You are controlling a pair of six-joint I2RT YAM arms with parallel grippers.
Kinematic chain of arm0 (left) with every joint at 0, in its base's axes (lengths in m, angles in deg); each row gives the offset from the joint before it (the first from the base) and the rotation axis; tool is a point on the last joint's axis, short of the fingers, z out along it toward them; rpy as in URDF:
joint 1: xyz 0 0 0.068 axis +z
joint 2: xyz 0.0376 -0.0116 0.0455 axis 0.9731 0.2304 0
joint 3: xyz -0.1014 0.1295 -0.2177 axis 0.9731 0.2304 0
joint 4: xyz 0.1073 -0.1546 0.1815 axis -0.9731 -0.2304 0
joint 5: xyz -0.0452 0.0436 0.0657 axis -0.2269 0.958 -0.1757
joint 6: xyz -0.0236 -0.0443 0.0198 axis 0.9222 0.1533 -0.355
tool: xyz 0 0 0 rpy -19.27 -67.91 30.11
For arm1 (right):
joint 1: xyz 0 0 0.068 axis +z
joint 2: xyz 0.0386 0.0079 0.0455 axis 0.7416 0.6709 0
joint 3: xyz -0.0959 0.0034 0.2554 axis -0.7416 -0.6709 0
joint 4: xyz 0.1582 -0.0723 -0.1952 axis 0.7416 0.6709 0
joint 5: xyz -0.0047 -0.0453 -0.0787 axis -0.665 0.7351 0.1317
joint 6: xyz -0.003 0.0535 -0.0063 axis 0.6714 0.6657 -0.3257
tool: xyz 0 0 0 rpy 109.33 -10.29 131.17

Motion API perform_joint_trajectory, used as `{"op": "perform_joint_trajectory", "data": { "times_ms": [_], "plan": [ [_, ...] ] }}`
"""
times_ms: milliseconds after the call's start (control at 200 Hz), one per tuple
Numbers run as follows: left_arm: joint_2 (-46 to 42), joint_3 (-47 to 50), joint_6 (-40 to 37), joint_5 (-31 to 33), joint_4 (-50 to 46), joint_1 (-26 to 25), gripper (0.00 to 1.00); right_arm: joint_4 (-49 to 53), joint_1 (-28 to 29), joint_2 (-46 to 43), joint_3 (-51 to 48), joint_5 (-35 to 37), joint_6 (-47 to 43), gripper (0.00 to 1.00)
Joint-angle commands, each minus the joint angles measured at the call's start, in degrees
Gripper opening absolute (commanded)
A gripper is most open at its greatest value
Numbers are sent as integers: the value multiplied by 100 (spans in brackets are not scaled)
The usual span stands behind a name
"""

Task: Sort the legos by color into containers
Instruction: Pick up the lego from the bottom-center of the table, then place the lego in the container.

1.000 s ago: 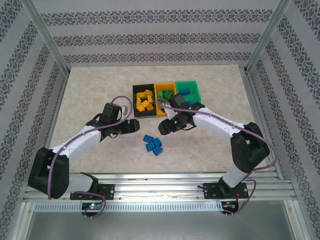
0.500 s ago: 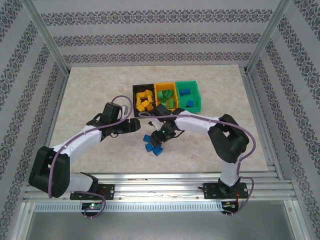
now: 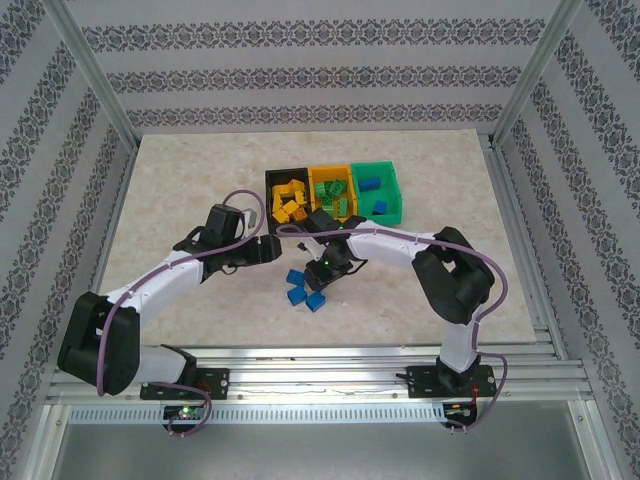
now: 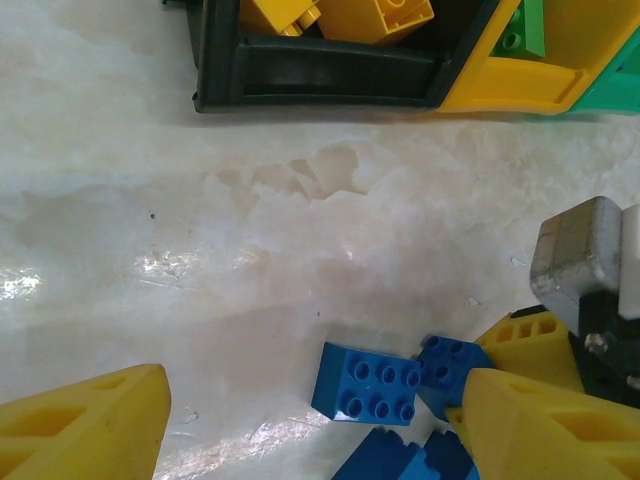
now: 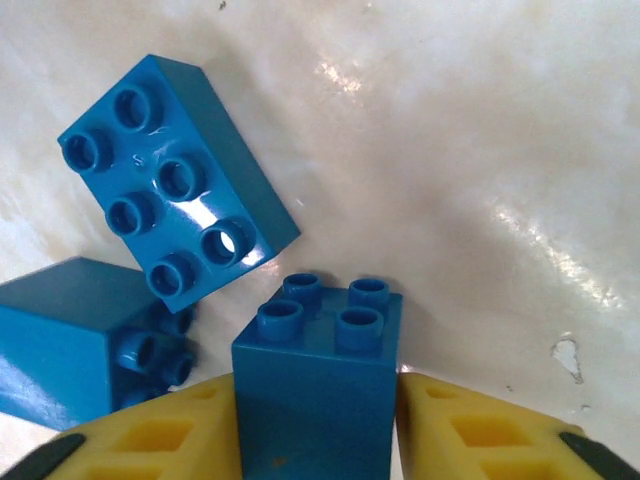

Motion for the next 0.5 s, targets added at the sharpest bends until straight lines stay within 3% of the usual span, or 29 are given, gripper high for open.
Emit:
{"op": "perform_joint_trajectory", "data": {
  "times_ms": [0, 295, 495],
  "plan": [
    [83, -3, 52, -99, 223, 76, 77, 67, -172, -243, -194, 185, -9, 35],
    [141, 6, 88, -201, 293, 77, 77, -216, -848, -1094, -366, 491, 148, 34],
    [28, 145, 157, -273, 391, 79, 77, -638, -1824, -1522, -277, 648, 553, 34]
  ]
}}
